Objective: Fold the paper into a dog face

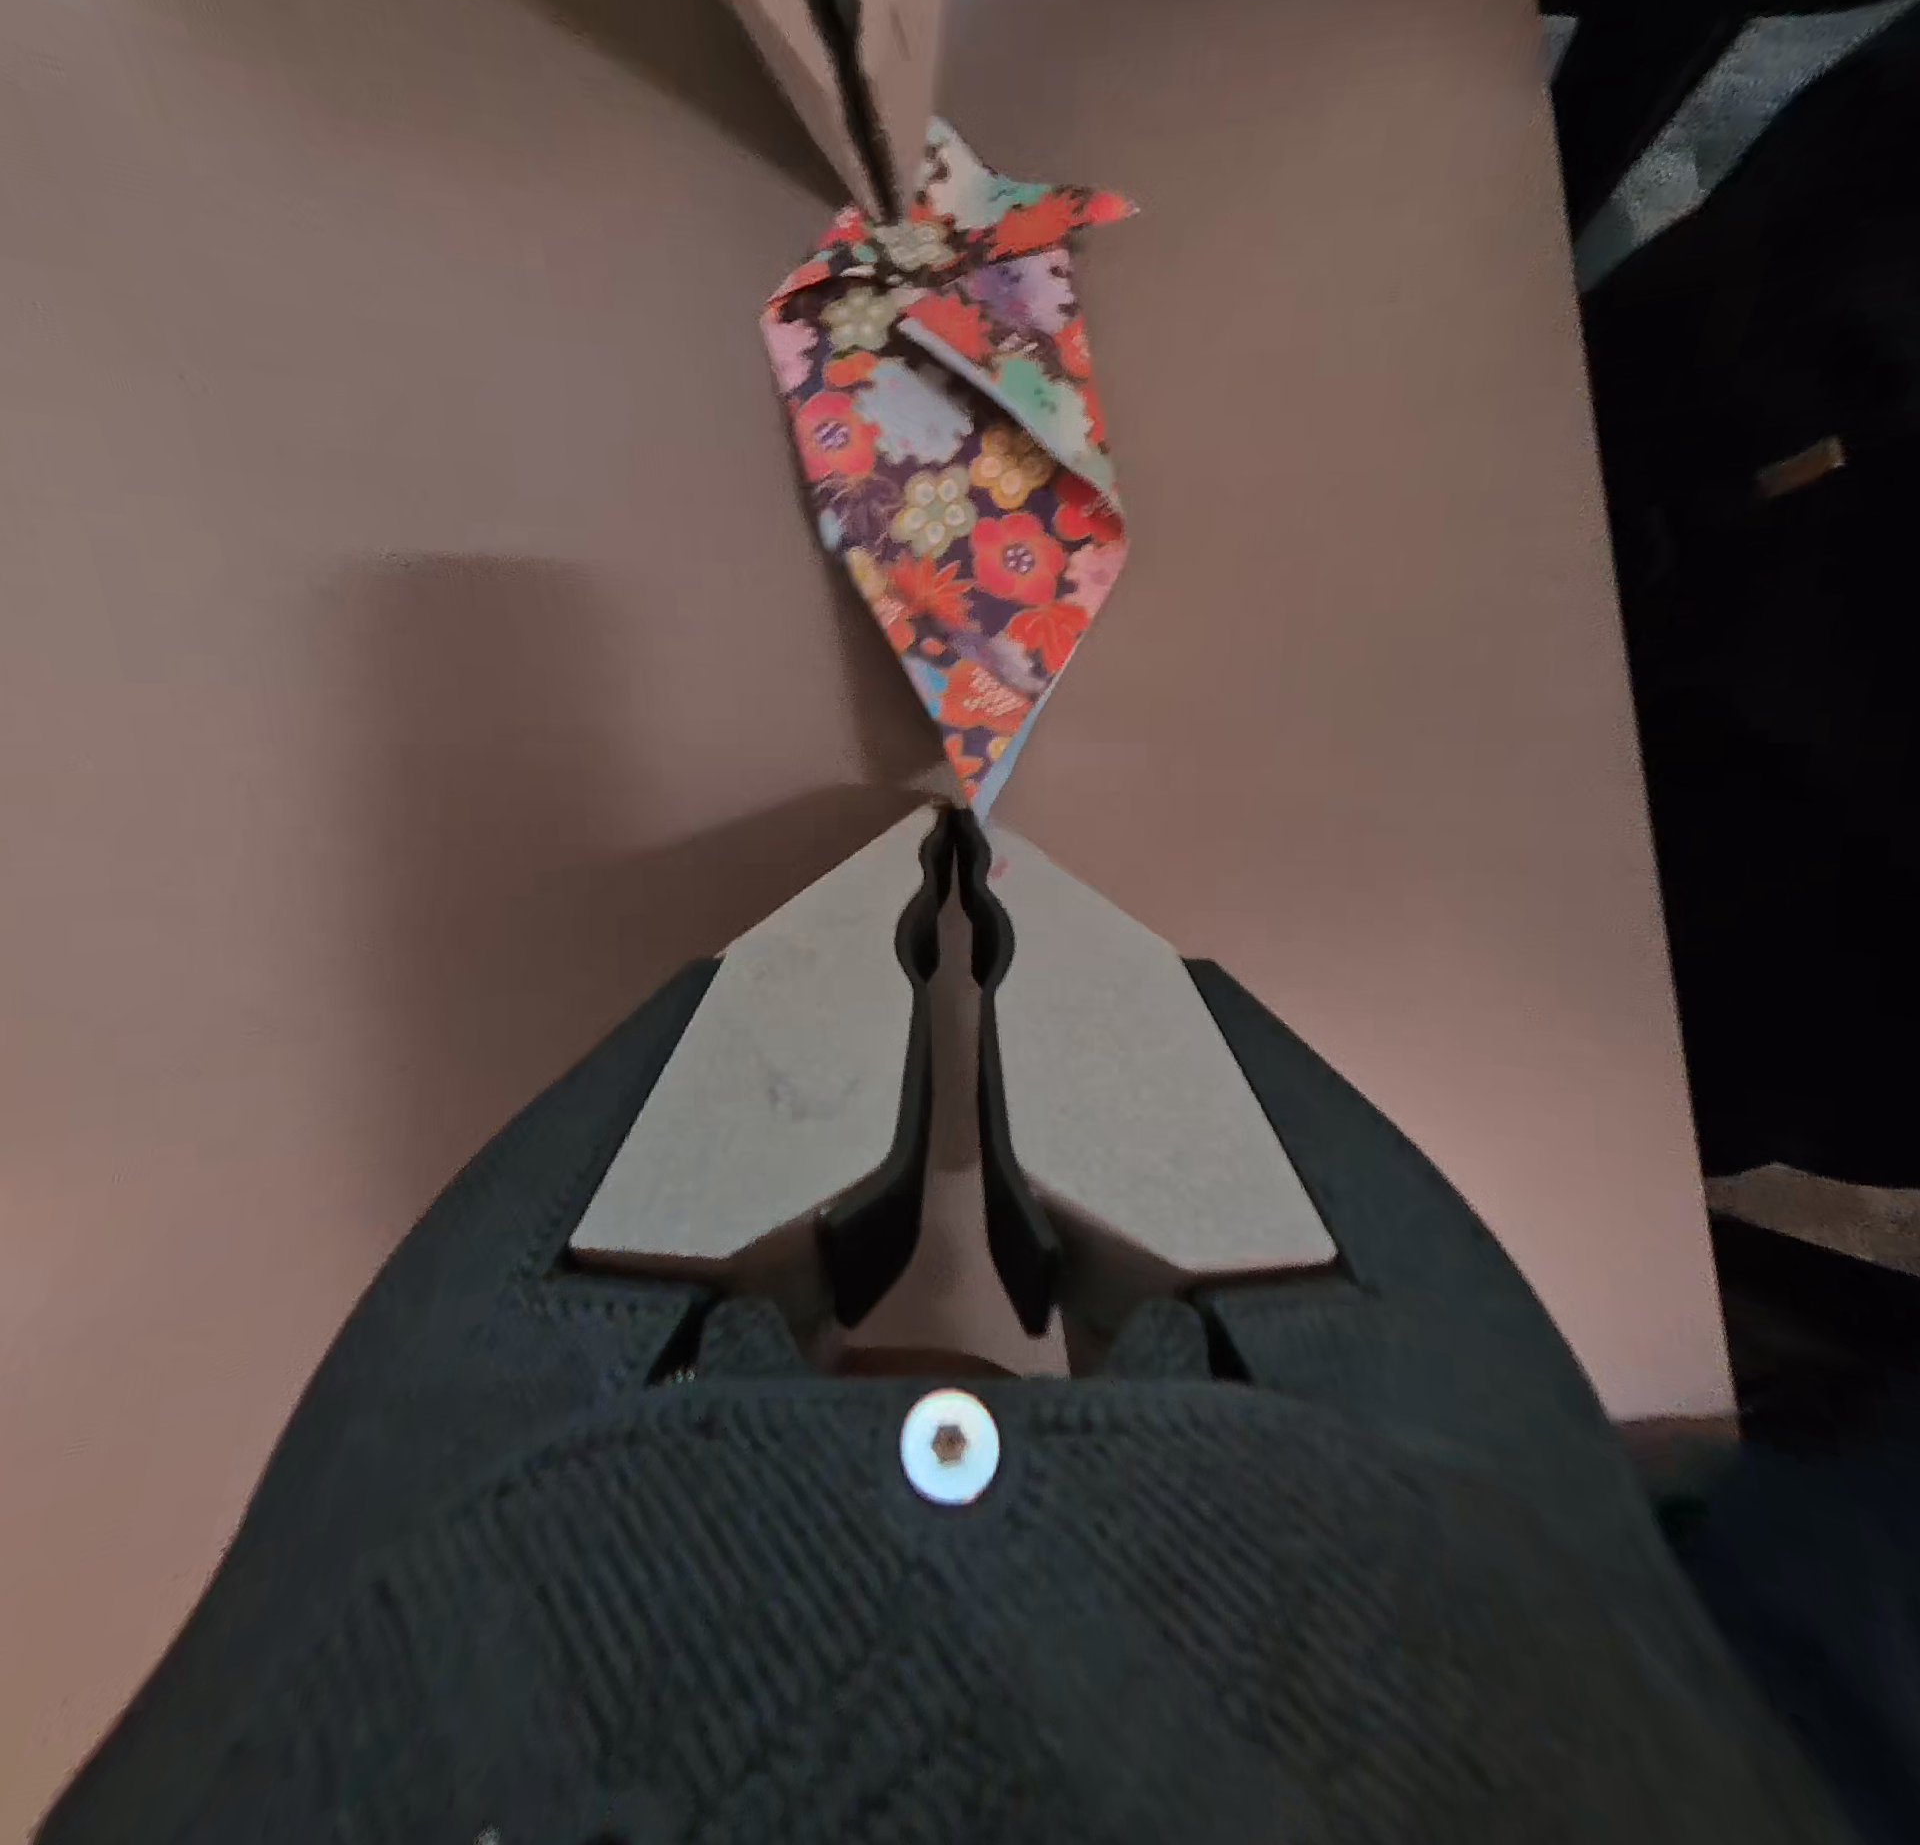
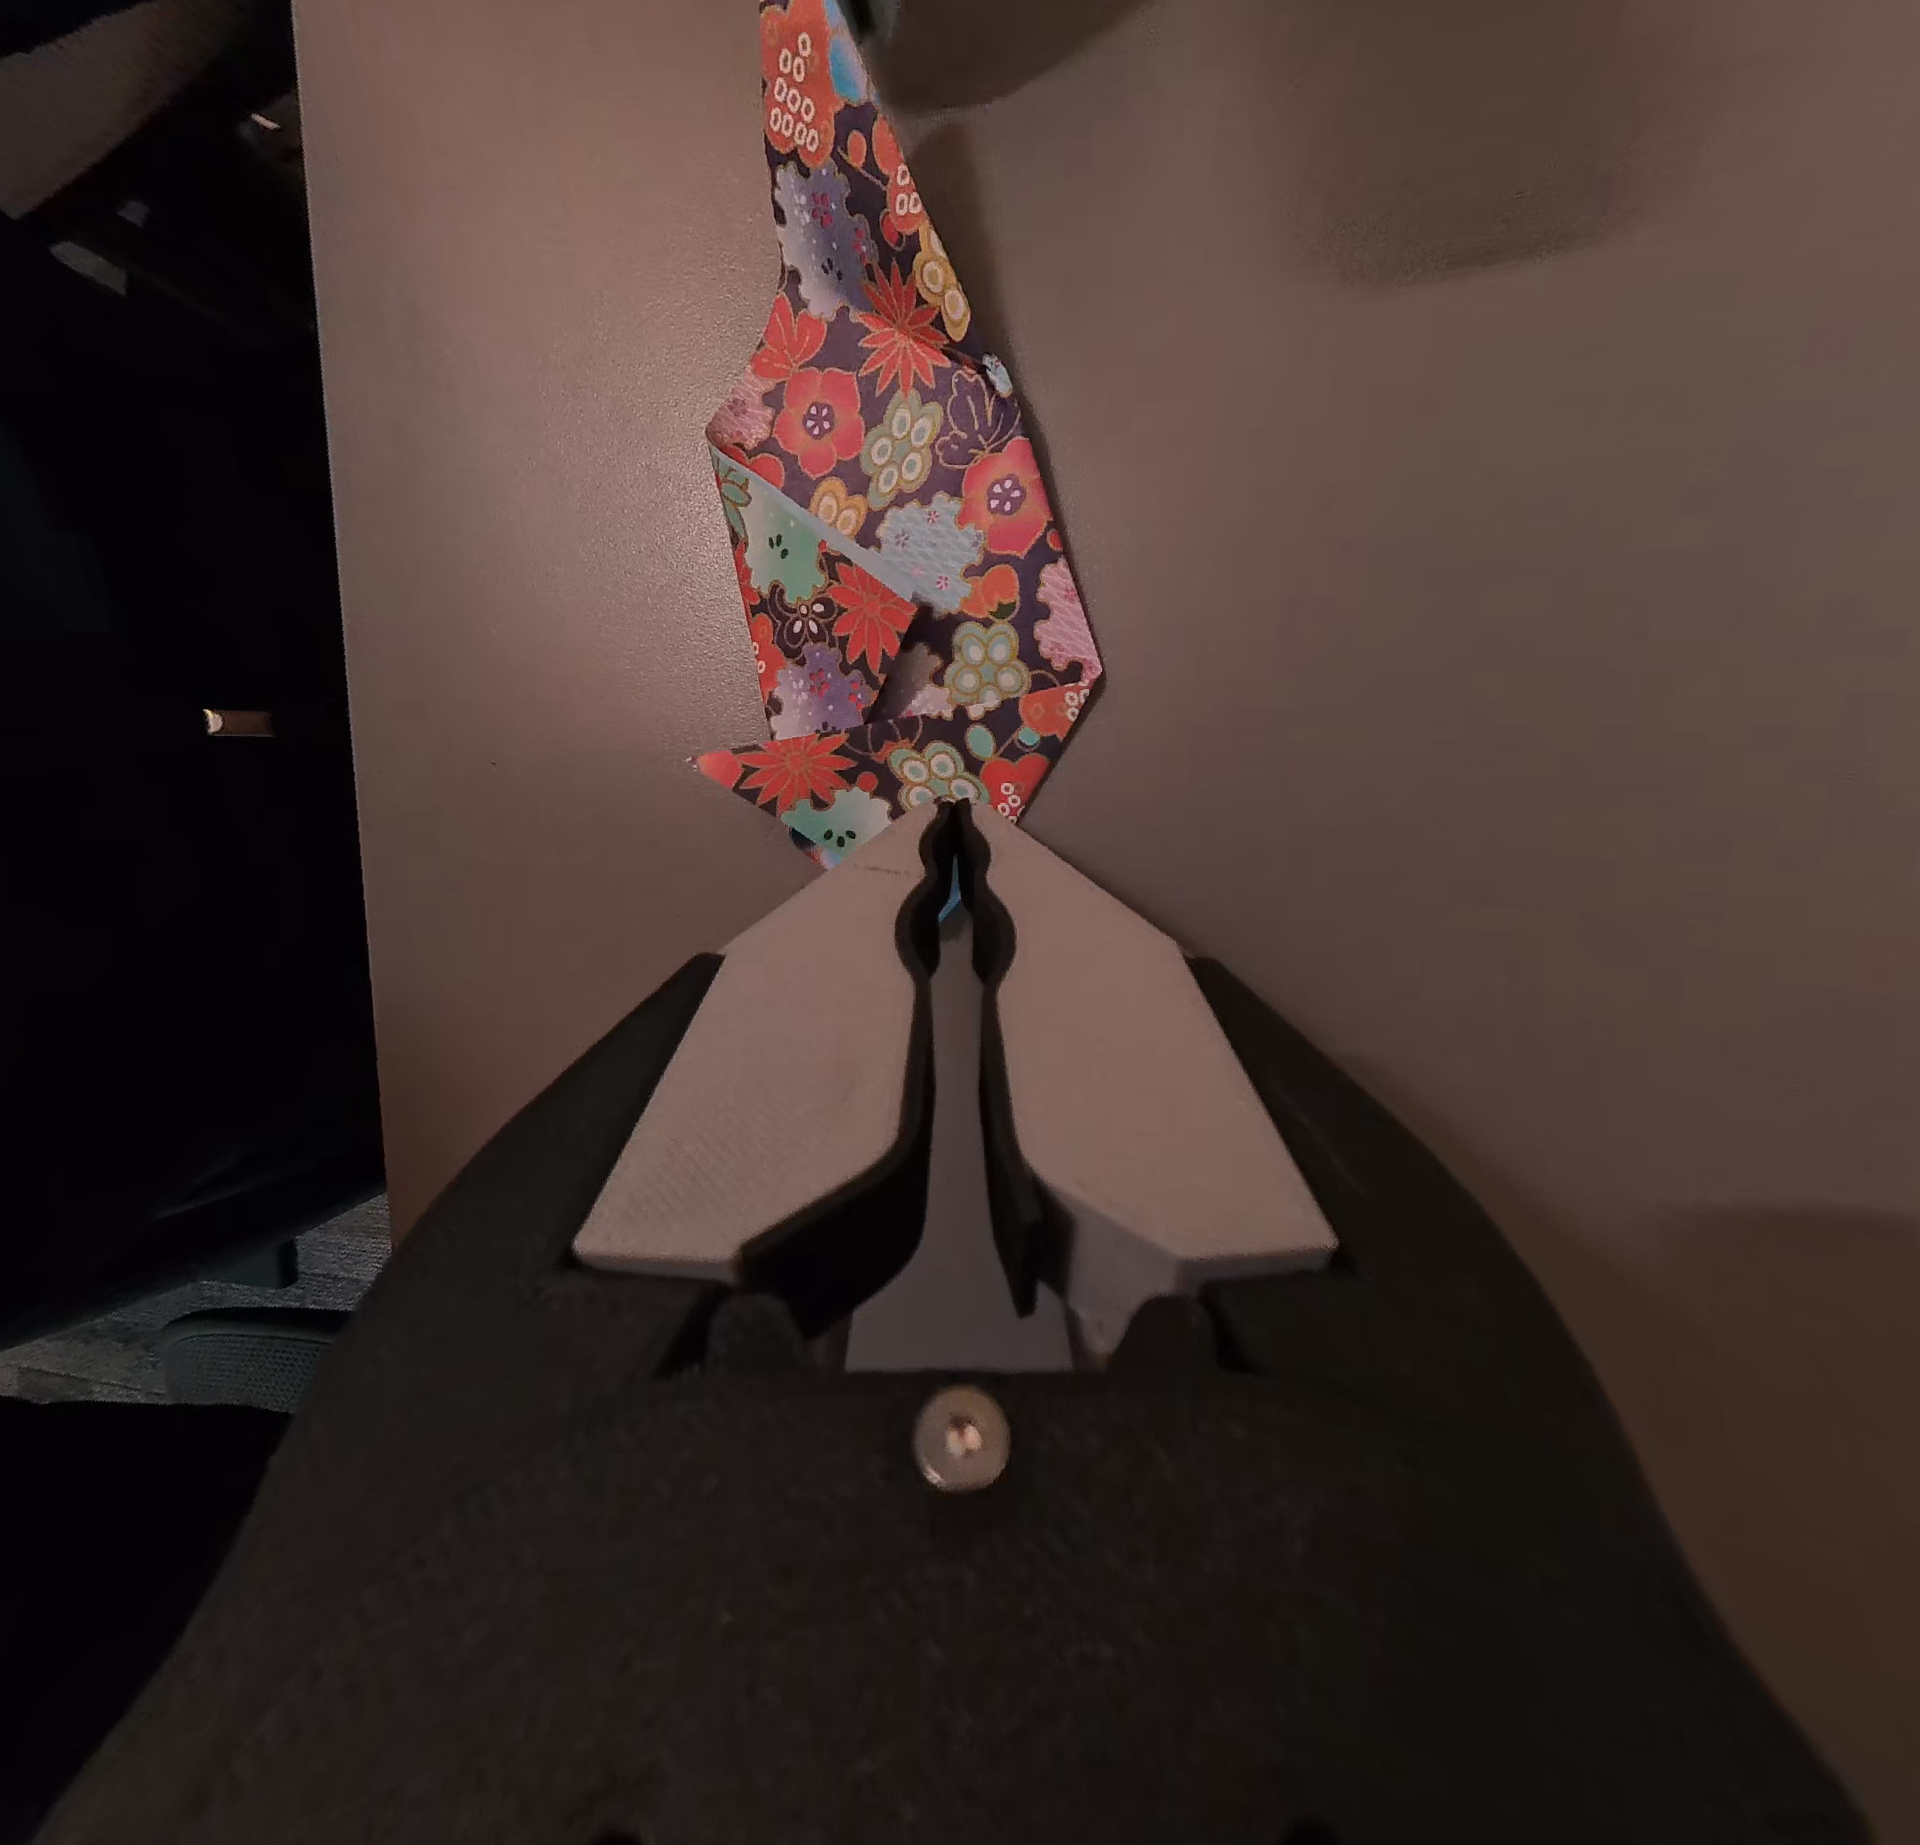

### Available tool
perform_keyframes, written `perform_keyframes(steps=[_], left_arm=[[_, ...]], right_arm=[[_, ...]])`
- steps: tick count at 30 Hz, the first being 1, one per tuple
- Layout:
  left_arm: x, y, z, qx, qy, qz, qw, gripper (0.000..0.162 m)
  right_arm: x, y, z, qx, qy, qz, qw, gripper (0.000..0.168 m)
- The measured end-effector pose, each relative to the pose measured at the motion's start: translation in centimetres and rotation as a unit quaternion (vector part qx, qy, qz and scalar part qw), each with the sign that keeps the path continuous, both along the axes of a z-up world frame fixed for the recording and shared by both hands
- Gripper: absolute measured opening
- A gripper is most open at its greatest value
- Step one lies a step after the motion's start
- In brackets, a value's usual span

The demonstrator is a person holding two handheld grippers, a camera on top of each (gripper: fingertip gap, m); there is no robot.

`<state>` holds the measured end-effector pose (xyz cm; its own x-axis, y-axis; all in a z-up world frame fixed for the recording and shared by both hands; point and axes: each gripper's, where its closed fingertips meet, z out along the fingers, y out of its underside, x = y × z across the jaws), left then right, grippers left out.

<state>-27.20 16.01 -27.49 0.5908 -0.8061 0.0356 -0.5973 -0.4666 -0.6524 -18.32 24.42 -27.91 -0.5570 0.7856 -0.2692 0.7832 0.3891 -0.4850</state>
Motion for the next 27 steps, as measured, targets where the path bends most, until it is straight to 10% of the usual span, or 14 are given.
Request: perform_keyframes(steps=[16, 27], left_arm=[[6.4, 1.1, 1.8, 0.053, -0.064, -0.082, 0.993, 0.000], [1.3, -0.8, 1.9, 0.038, -0.044, -0.041, 0.997, 0.000]], right_arm=[[0.0, 0.0, 0.0, 0.004, 0.000, -0.001, 1.000, 0.000], [0.0, 0.0, 0.0, -0.003, -0.002, -0.002, 1.000, 0.000]])
